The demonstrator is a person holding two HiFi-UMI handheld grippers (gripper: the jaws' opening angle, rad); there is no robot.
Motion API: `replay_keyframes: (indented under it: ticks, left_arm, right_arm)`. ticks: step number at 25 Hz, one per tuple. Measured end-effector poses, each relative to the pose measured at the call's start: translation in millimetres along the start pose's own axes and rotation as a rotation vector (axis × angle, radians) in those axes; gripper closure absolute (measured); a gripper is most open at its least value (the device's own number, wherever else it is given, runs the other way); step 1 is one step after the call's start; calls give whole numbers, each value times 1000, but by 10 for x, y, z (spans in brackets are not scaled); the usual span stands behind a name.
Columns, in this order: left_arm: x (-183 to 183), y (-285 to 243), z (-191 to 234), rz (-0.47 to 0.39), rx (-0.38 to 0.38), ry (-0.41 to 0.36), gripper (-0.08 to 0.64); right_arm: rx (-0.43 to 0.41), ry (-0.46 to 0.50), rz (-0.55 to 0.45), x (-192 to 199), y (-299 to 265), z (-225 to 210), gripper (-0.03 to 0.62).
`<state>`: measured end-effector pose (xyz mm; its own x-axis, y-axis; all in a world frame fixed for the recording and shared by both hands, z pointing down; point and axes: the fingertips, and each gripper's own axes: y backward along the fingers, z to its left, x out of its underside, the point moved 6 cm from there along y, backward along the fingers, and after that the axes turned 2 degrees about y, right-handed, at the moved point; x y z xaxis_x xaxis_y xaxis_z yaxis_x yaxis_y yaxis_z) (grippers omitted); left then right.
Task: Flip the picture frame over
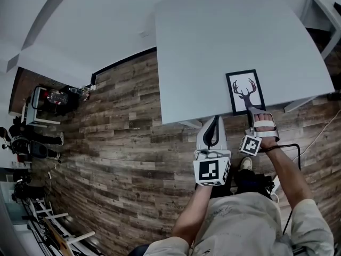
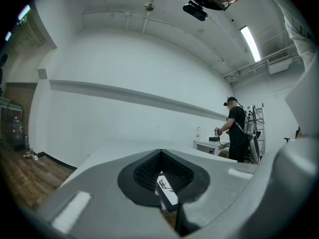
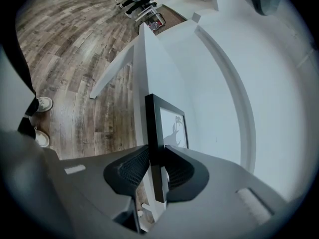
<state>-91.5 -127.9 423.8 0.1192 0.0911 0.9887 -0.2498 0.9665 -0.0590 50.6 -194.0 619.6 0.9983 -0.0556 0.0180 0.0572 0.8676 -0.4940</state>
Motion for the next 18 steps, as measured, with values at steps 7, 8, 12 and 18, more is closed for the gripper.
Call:
replay_keyframes:
  ticks: [7, 8, 12, 18]
  left_arm:
    - [-64, -44, -7, -15, 1, 9, 560]
    - [-78, -58, -8, -19, 0, 8, 560]
    - [-116, -99, -44, -27, 9, 10, 560]
    - [-168, -129, -55, -38, 10, 13, 560]
  right_arm:
    - [31, -91, -49, -48, 88, -209, 486]
    - [36, -105, -51, -51, 97, -249, 486]
    - [63, -173, -71, -50, 166, -429, 491]
    - [118, -321, -113, -43, 292, -765, 495]
